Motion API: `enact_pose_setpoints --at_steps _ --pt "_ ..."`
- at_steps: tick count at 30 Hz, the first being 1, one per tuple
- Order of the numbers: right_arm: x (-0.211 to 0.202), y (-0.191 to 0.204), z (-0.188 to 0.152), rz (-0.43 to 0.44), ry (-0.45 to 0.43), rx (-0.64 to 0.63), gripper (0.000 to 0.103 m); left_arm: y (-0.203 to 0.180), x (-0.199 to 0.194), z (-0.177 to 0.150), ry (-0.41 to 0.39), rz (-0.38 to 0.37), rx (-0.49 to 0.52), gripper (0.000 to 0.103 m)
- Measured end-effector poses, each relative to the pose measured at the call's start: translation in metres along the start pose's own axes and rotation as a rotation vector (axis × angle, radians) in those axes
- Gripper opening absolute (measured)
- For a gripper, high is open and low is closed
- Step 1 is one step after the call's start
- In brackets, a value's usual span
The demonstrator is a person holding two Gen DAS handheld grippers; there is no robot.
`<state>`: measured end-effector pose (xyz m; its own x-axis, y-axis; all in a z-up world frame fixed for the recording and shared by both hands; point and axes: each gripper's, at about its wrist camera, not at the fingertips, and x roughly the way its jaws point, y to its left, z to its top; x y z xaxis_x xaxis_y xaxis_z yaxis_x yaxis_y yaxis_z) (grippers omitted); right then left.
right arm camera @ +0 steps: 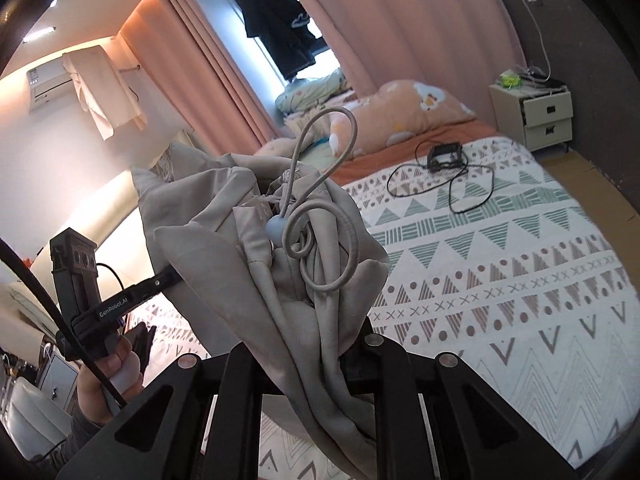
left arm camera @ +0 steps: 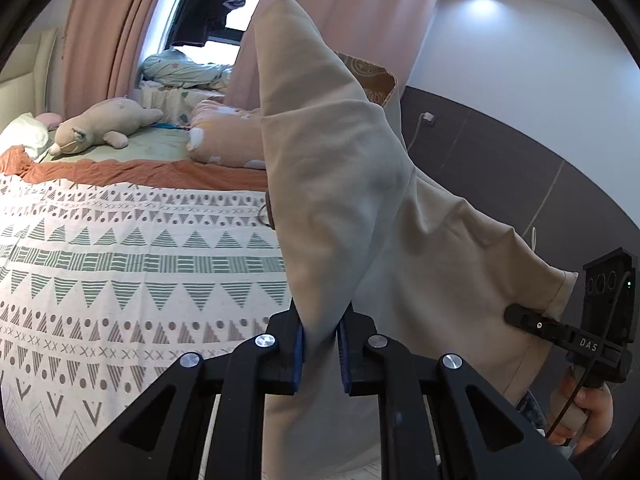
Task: Fold large clothes
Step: 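Lift the folded jacket with both tools and carry it along the bed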
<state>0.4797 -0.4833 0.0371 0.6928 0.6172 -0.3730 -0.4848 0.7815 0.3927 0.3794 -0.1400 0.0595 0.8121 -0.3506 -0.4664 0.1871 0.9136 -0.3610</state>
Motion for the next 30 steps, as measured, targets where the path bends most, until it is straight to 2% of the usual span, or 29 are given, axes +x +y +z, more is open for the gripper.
enact_pose_setpoints --at_steps 9,15,23,30 --pt "-0.131 0.014 -0.007 -0.091 -0.076 -0.015 0.011 -0.081 -0.051 0.000 -0.030 -0.126 0.060 0.015" --pt "-0.204 0.017 -0.021 -0.158 -0.113 -0.008 0.011 -0.132 -0.070 -0.010 -0.027 -0.190 0.106 0.015" --pt "-0.257 0.030 -0.043 -0.225 -0.143 -0.006 0.010 -0.183 -0.080 -0.029 -0.007 -0.258 0.129 0.015" --pt "-0.261 0.016 -0.046 -0.242 -0.131 -0.004 0.010 -0.221 -0.067 -0.046 0.017 -0.274 0.130 0.015"
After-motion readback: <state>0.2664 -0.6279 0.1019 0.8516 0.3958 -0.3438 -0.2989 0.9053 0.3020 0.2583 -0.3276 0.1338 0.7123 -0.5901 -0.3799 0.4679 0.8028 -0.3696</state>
